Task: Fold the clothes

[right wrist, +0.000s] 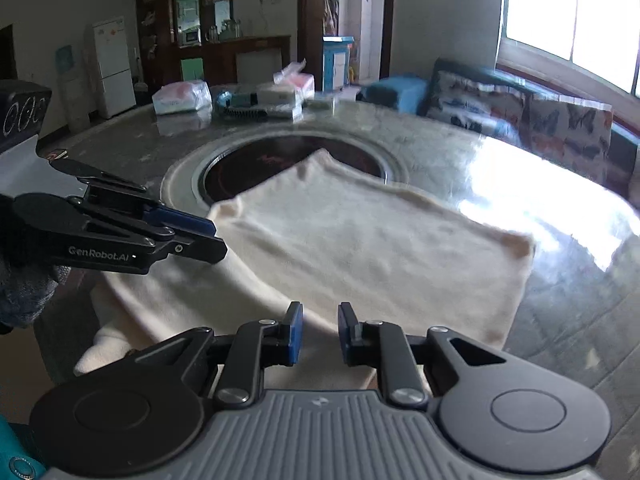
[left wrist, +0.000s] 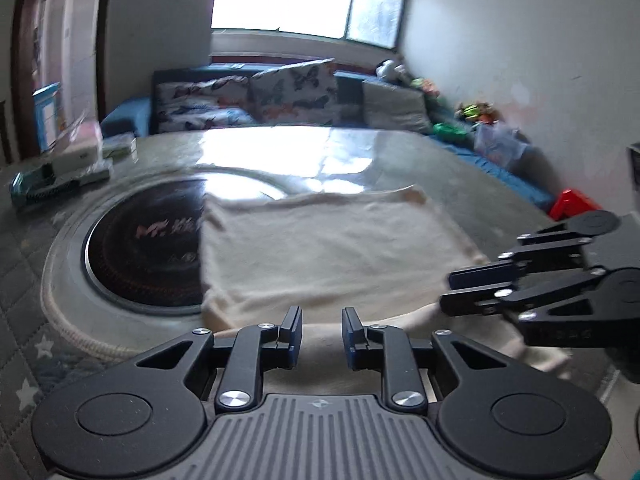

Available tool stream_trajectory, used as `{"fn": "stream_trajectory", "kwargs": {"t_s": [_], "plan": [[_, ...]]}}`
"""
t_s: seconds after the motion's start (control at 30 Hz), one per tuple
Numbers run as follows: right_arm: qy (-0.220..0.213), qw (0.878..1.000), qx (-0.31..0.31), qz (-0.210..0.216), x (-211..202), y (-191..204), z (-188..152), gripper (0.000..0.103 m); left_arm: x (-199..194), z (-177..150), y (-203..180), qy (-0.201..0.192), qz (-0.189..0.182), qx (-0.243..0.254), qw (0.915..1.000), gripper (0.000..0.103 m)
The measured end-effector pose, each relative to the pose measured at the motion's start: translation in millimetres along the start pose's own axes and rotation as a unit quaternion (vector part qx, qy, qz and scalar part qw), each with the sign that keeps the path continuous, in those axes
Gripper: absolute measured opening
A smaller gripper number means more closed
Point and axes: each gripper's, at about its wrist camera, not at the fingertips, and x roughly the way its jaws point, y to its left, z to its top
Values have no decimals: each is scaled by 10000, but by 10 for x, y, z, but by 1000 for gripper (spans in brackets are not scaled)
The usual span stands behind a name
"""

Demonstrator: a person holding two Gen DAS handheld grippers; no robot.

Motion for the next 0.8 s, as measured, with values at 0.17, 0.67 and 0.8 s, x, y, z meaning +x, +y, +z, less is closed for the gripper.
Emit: {"fn": "stream_trajectory", "kwargs": {"t_s": [0.17,0.67,0.8], "plan": [[106,9998,-75,126,152,60,22,17,82,-28,-151,88,-137,303,9994,24],[389,9977,-507,223,-134,189,-242,19,-168,-310,-136,178,-36,757,9970,25],[371,9978,-509,190,-239,217,-366,20,-314,-421,-121,208,-38,909,9956,25]]}}
